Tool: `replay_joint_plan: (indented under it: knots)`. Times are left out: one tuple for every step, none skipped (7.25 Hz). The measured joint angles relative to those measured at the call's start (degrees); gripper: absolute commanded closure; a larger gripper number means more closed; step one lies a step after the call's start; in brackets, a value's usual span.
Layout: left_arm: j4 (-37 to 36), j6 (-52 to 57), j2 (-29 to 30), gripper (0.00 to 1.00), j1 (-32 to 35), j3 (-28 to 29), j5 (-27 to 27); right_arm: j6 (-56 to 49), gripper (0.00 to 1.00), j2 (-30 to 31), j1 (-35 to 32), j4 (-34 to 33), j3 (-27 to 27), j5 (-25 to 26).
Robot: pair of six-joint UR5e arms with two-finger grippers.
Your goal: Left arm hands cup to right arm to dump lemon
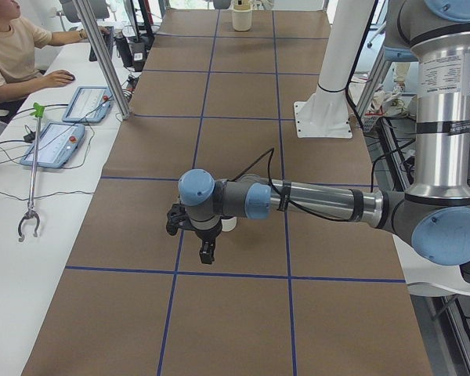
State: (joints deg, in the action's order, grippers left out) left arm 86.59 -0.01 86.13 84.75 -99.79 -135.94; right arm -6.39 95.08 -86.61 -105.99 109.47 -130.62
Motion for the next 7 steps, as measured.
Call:
replay_joint_plan:
  knots:
    - [-0.2, 0.0, 0.0, 0.0, 0.0, -0.4, 0.0, 0.0, 0.0, 0.2, 0.0, 0.0, 0.5, -0.3]
    - [-0.7, -0.1, -0.1, 0.0, 0.1, -1.1, 0.1, 0.1, 0.0, 0.6, 0.0, -0.1, 1.7, -0.2]
    - [-2.3, -0.3, -0.2, 0.0, 0.1, -3.0, 0.1, 0.1, 0.0, 0.9, 0.0, -0.3, 2.3, -0.1]
    - [-4.4, -0.8, -0.4, 0.0, 0.1, -5.1, 0.2, 0.1, 0.0, 1.3, 0.0, -0.4, 2.5, -0.1]
    - [-5.8, -1.0, -0.4, 0.0, 0.1, -6.3, 0.4, 0.1, 0.0, 2.0, 0.0, -0.4, 2.4, -0.1]
    - [-6.1, -1.0, -0.3, 0.0, 0.1, -6.2, 0.4, 0.2, 0.0, 2.7, 0.0, -0.2, 1.8, -0.3]
    - [-6.0, -1.0, -0.3, 0.0, 0.1, -5.8, 0.3, 0.3, 0.0, 2.3, 0.0, 0.0, 1.1, -0.3]
